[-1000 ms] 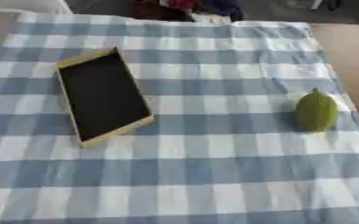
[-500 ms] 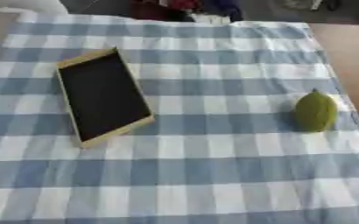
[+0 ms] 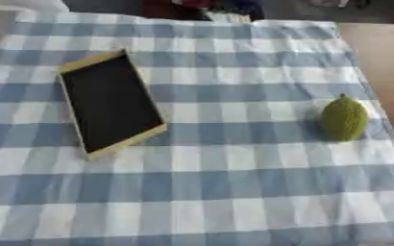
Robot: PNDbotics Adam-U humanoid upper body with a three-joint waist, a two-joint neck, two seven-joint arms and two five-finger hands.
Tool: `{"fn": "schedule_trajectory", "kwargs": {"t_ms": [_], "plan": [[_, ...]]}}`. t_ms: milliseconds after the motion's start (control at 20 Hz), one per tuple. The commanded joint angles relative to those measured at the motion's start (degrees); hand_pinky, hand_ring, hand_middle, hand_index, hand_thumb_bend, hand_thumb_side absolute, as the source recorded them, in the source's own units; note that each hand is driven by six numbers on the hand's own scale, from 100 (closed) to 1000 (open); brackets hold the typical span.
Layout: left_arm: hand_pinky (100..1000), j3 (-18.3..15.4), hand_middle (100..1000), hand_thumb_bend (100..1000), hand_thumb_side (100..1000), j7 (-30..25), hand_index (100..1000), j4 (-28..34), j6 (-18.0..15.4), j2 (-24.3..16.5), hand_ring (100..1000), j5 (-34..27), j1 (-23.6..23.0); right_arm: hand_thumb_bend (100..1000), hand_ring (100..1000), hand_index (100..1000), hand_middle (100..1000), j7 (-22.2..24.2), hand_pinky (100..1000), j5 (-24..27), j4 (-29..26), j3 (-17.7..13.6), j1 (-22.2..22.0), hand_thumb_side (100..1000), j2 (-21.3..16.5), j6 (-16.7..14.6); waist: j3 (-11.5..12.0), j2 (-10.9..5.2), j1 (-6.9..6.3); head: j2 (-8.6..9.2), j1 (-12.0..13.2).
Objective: Pick up objects on the table and place them in the box.
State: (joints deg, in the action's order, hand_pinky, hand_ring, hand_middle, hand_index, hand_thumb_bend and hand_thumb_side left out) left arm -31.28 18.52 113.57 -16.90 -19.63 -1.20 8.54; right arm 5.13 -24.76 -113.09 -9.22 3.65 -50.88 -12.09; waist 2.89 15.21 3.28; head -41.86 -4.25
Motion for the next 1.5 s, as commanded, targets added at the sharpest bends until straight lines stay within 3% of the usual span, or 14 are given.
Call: {"fn": "schedule_trajectory", "kwargs": {"t_ms": [50,450,750,1200,1500], "plan": [[673,-0.48,722,114,480,0.22,846,1.02,0.1,-2.03,513,0.18,0.04,276,839,877,845,2.51,839,-2.88,-1.35,0.75,-0.9,507,-3.43,-2.81,-0.21,-1.03,-0.1,-0.37,0.2],[672,-0.37,723,113,481,0.13,846,1.02,0.14,-2.03,512,0.14,0.04,279,840,886,848,6.26,842,-2.6,-1.28,3.08,-1.78,511,-4.16,-6.57,-0.28,-1.09,-0.11,-0.34,0.07],[672,-0.26,723,111,484,-0.09,846,1.02,0.19,-1.9,512,-0.01,0.13,272,839,897,851,8.96,846,-0.28,0.08,4.45,-1.11,514,-4.28,-7.24,-0.13,-0.95,-0.18,-0.4,-0.18],[672,-0.12,724,107,487,-0.43,846,1.02,0.26,-1.5,510,-0.3,0.31,269,834,904,849,9.39,844,1.86,2.82,5.13,1.26,498,-3.39,-7.27,0.33,-0.67,-0.37,-0.17,-0.8],[672,-0.04,724,106,488,-0.65,846,1.02,0.24,-1.17,510,-0.54,0.39,341,844,927,858,14.55,851,4.51,8.35,6.65,4.57,352,-2.41,-8.16,1.05,-0.39,-0.67,0.04,-1.39]]}}
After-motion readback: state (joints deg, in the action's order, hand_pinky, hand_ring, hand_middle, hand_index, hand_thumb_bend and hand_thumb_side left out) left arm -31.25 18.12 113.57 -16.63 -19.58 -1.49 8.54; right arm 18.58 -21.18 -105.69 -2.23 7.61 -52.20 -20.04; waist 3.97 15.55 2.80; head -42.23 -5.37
